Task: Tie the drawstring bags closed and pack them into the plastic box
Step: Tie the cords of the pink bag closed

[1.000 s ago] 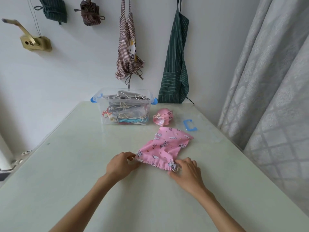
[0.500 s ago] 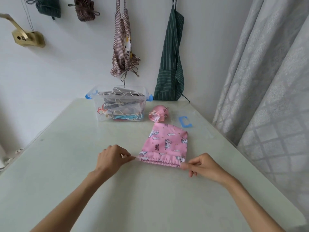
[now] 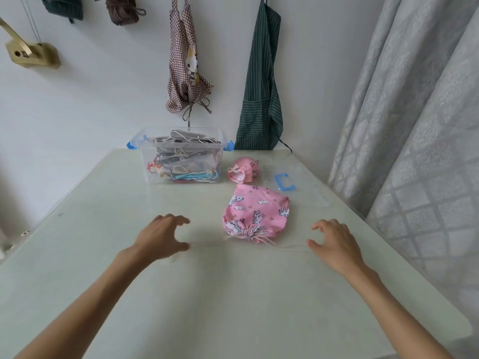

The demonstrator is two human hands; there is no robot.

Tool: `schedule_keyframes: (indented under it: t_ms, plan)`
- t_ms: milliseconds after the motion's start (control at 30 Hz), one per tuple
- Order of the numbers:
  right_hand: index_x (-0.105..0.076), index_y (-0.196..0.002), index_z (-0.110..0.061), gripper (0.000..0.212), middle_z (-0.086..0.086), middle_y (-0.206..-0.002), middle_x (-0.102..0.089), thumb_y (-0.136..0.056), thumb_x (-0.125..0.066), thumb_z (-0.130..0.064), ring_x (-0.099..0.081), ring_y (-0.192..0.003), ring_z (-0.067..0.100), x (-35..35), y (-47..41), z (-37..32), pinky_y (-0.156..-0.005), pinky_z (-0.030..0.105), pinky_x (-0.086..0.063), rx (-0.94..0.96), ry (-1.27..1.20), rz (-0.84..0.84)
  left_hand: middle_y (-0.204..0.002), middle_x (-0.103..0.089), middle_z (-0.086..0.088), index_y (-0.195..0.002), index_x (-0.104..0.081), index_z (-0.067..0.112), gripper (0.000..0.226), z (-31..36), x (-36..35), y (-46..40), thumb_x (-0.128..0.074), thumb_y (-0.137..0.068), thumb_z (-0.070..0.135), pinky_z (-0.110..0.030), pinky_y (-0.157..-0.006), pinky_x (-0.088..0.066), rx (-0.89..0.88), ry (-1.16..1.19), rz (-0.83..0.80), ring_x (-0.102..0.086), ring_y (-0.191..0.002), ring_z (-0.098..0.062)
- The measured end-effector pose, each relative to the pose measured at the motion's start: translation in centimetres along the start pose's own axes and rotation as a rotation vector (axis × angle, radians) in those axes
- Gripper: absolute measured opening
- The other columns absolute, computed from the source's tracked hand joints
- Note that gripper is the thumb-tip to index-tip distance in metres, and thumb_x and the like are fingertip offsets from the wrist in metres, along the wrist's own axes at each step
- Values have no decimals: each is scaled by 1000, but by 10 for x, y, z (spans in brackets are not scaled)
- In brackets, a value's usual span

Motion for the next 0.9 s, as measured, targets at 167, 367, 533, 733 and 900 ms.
schedule_keyframes:
  t_ms: [167,367,533,733,900]
  plan:
    - [-66,-102,-30,20,-9,-111,-63,-85,-60,-38,-58,-107,14,-20,25,-71,-81,25,-43,178,-43,-17,-126,-53,8,-122,-53,31,41,60,-26,-2,-60,-86,48,-28,-91,-40,-118,77,-52,-54,-115,-15]
    - [-59,-105,-26,23,-4,-118,-52,-89,-55,-42,-60,-102,23,-36,18,-93,-76,30,-42,173,-5,12,-117,-58,5,-118,-57,30,29,86,-38,-13,-55,-90,39,-31,-80,-44,-112,100,93,-59,-106,-23]
    - [-46,-87,-27,24,-7,-103,-55,-83,-62,-44,-62,-91,23,-29,10,-88,-71,31,-44,184,-95,66,-101,-66,10,-101,-66,30,20,85,-30,-16,-54,-90,42,-27,-65,-36,-199,76,180,-62,-95,-19]
    - [-64,-89,-26,14,-9,-96,-63,-88,-57,-38,-64,-88,22,-35,5,-91,-69,29,-43,243,-141,-30,-73,-73,4,-98,-66,33,28,90,-20,-11,-44,-94,51,-25,-63,-42,-312,109,222,-66,-72,-13]
    - [-54,-75,-25,17,-10,-64,-63,-90,-57,-32,-63,-60,10,-35,13,-92,-66,30,-51,264,-367,-129,-85,-65,3,-87,-57,21,15,87,-16,-3,-45,-93,15,-30,-56,-32,-474,-148,241,-59,-78,-26]
Point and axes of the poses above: each hand's wrist, its own y-axis away from the middle knuckle, its own x-axis out of the back of the hand, z = x × y, the point moved 7 cm from there along -y, towards the middle knuckle
